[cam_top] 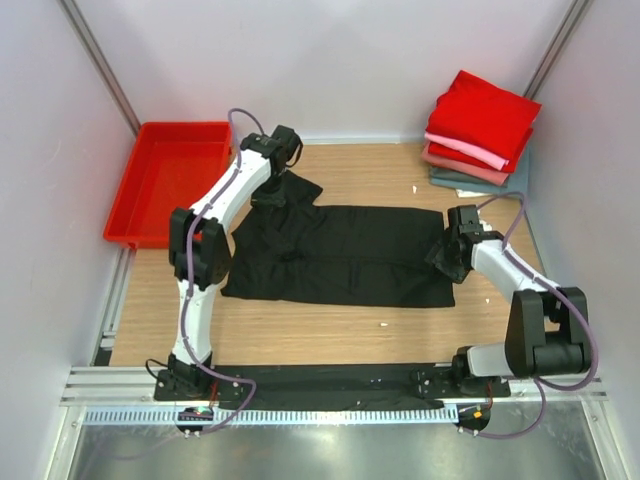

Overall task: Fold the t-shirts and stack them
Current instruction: Fold the tshirt

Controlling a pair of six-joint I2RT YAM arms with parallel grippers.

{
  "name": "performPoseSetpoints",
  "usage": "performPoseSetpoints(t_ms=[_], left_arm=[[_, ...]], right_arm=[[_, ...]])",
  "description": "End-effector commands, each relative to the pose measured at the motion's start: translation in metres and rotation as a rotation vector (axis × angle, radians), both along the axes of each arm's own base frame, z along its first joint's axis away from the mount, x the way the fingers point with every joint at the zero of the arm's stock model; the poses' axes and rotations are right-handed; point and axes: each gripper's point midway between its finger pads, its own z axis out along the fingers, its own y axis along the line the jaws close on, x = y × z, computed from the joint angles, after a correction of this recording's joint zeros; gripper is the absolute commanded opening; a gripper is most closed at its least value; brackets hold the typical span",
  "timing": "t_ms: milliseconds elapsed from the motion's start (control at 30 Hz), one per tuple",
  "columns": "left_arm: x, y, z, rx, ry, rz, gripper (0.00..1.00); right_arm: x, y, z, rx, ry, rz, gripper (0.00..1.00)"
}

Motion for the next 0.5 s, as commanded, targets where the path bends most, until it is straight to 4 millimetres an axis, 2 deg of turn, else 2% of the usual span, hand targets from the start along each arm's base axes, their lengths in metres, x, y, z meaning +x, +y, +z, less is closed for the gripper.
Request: performPoseSetpoints(t_ms=[0, 33, 67, 100, 133, 167, 200, 233, 267, 300, 367, 400, 433, 467], left_arm=[[0.016, 0.015, 0.007, 0.044, -0.005, 0.021, 0.41], [0.026, 0.012, 0.023, 0.025, -0.048, 0.023, 0.43], [0.026, 0.010, 0.033, 0.016, -0.065, 0.026, 0.48], [0.026, 0.012, 0.044, 0.024, -0.094, 0.035, 0.50], [0.022, 0.016, 0.051, 0.035, -0.111, 0.042, 0.53], [0.013, 0.017, 0.074, 0.023, -0.166, 0.049, 0.59], [0.011, 0.019, 0.088, 0.023, -0.225, 0.061, 0.61], [-0.006, 0.023, 0.072, 0.041, -0.180, 0.058, 0.63], [-0.014, 0.023, 0.100, -0.020, -0.274, 0.076, 0.63], [-0.023, 0.024, 0.100, -0.040, -0.285, 0.087, 0.63], [-0.053, 0.025, 0.087, -0.118, -0.290, 0.109, 0.64], [-0.064, 0.025, 0.075, -0.139, -0.275, 0.122, 0.63], [-0.075, 0.019, 0.068, -0.195, -0.264, 0.115, 0.63], [-0.089, 0.019, 0.049, -0.228, -0.258, 0.142, 0.63]], right_arm=[[0.035, -0.007, 0.017, -0.018, -0.083, -0.017, 0.69], [0.039, -0.011, 0.018, -0.035, -0.081, -0.024, 0.81], [0.051, -0.014, 0.032, -0.049, -0.112, -0.028, 0.82], [0.051, -0.022, 0.037, -0.086, -0.104, -0.045, 0.84], [0.055, -0.023, 0.046, -0.097, -0.123, -0.040, 0.85], [0.060, -0.024, 0.059, -0.102, -0.155, -0.046, 0.86], [0.059, -0.026, 0.076, -0.109, -0.200, -0.051, 0.86], [0.057, -0.025, 0.081, -0.104, -0.217, -0.045, 0.86], [0.054, -0.022, 0.087, -0.093, -0.238, -0.033, 0.86], [0.051, -0.016, 0.097, -0.067, -0.275, -0.015, 0.86], [0.042, -0.002, 0.094, -0.015, -0.289, 0.030, 0.86], [0.038, 0.005, 0.099, 0.016, -0.316, 0.048, 0.86], [0.029, 0.020, 0.087, 0.067, -0.296, 0.095, 0.84], [0.029, 0.033, 0.088, 0.115, -0.318, 0.132, 0.82]])
